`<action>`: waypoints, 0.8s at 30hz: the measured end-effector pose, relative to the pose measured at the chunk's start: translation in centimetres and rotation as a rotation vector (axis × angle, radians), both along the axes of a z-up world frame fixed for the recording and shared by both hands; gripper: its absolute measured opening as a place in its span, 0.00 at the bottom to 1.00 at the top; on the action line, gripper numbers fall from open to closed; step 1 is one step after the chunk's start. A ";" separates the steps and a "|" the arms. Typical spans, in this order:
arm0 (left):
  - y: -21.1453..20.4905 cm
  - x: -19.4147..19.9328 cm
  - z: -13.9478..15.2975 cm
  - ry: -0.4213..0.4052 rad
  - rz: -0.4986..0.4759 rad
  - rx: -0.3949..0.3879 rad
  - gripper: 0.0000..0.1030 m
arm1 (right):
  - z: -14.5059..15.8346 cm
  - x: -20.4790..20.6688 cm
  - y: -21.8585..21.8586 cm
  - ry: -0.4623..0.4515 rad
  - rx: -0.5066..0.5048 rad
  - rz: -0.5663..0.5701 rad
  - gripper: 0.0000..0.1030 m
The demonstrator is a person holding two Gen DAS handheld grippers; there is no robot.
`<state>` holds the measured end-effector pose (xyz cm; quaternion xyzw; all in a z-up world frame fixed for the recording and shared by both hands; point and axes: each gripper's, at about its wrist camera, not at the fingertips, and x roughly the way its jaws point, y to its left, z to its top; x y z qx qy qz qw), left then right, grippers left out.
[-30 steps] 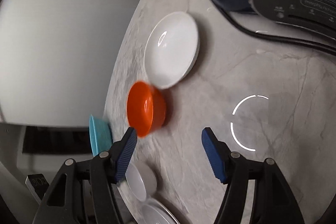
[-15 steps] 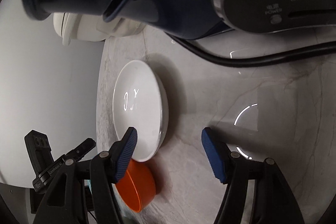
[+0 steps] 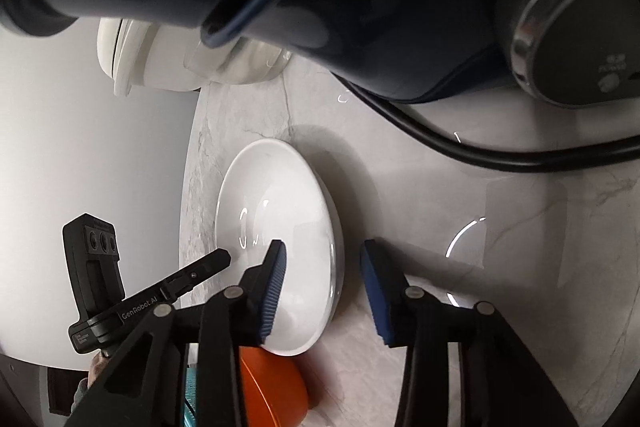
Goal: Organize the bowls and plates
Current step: 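Close both grippers on the rim of the small white plate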
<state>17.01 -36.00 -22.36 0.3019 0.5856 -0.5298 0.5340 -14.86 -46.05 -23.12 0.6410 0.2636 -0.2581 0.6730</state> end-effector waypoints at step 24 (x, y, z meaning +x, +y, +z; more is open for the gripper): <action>-0.5 0.0 0.3 -0.022 0.067 0.032 0.06 | 0.1 1.4 0.2 0.000 0.003 0.059 0.12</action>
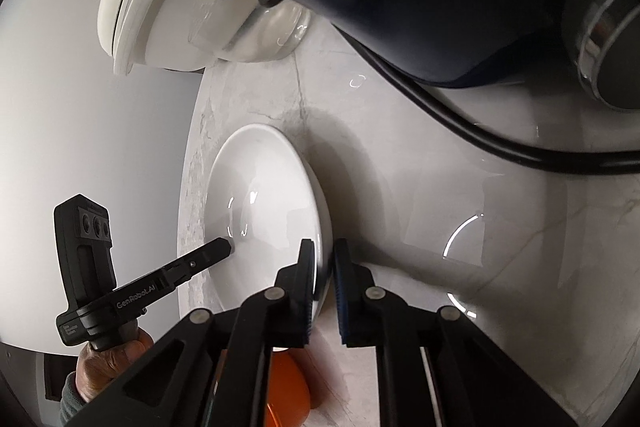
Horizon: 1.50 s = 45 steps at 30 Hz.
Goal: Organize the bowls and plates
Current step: 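Close both grippers on the rim of the small white plate, then lift the small white plate on edge and carry it toward the plate stack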
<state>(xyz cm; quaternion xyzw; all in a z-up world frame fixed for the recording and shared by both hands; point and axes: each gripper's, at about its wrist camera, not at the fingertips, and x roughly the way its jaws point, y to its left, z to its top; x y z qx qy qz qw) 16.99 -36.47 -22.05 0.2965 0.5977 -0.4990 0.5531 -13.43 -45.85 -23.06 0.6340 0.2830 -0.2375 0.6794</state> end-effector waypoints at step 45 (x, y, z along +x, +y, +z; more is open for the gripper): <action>31.6 -7.0 16.2 -0.072 0.533 -0.146 0.06 | 10.6 4.5 12.5 -0.173 -0.022 0.509 0.12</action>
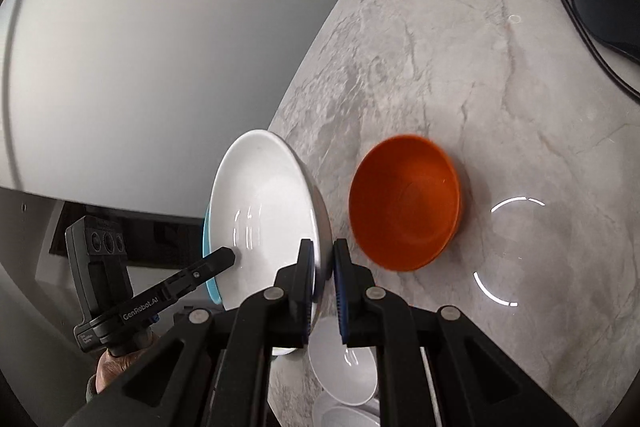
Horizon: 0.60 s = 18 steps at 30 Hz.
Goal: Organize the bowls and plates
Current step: 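Lift the small white plate on edge and carry it toward the plate stack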
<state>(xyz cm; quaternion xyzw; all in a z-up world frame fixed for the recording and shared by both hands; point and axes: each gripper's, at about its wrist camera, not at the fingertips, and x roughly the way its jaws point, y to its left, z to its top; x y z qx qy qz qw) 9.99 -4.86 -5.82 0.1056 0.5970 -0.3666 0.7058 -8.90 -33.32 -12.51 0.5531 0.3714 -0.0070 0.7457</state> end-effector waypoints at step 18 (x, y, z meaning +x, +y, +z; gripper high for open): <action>21.5 -18.0 -3.0 0.071 0.363 -0.040 0.07 | -0.8 -3.4 13.5 0.049 -0.111 0.541 0.12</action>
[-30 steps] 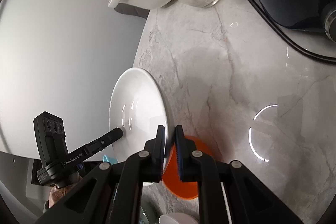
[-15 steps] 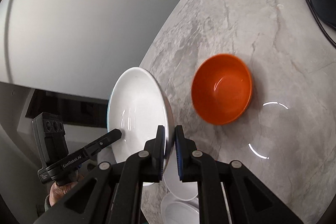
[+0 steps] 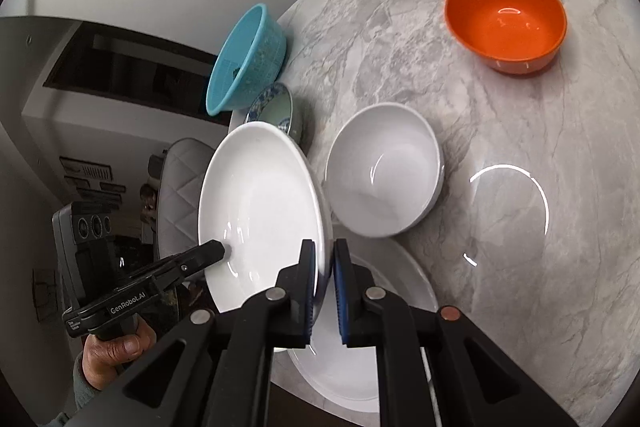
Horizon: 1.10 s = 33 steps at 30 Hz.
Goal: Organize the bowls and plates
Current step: 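Lift the small white plate on edge and carry it toward the plate stack, then lower the small plate onto the medium plate and open both grippers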
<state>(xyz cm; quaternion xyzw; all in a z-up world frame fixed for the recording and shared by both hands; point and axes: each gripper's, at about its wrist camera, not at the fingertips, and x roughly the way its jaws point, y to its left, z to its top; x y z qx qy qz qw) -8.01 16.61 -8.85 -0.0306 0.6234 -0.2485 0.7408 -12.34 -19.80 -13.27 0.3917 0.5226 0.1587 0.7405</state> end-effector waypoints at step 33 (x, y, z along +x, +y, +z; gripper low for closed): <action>2.1 -7.9 -10.3 0.083 0.083 0.084 0.08 | -6.7 -4.2 7.0 0.154 -0.204 0.292 0.11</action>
